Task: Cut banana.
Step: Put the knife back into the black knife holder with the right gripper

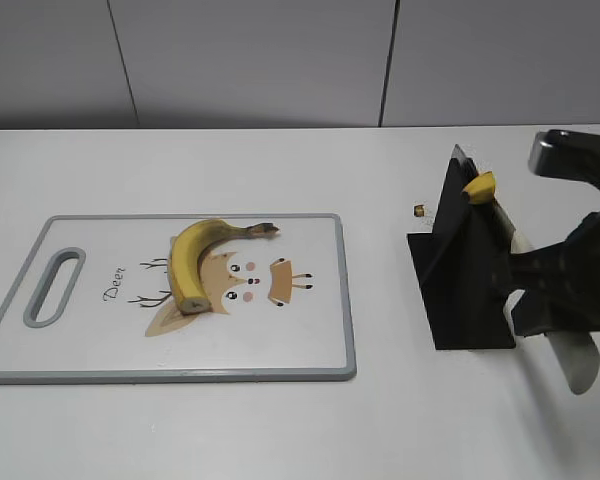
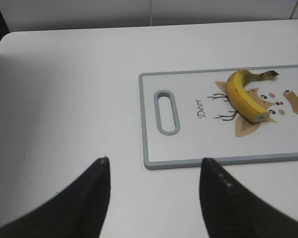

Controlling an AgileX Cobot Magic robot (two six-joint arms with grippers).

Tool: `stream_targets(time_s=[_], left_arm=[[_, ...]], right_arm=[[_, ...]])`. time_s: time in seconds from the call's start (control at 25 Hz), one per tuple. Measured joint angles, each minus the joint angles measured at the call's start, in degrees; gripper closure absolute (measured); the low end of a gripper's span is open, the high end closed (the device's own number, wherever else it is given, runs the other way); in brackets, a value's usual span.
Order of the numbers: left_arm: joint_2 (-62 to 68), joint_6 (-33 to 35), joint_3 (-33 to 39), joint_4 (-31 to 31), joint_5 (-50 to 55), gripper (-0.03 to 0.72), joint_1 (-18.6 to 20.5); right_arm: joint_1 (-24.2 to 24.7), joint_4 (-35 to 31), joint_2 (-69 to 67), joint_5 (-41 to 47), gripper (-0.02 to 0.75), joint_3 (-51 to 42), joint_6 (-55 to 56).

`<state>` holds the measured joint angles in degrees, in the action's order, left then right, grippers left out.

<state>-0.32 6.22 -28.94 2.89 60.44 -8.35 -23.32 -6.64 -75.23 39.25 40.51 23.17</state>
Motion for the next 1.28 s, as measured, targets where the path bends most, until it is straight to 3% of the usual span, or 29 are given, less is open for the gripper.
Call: stream_targets(time_s=[0.64,1.08,1.28], left_arm=[[0.0,0.0,0.0,0.0,0.0,0.135,0.0],[0.0,0.0,0.0,0.0,0.0,0.135,0.0],[0.0,0.0,0.0,0.0,0.0,0.135,0.0]], right_arm=[[-0.1,-1.1,-3.4,2.0,0.57,-0.1,-1.1],[-0.1,-0.6,-2.8,-2.7,0.256,0.3,-1.6],[-0.1,-0.4,-1.5,-4.7,0.224,1.7,-2.0]])
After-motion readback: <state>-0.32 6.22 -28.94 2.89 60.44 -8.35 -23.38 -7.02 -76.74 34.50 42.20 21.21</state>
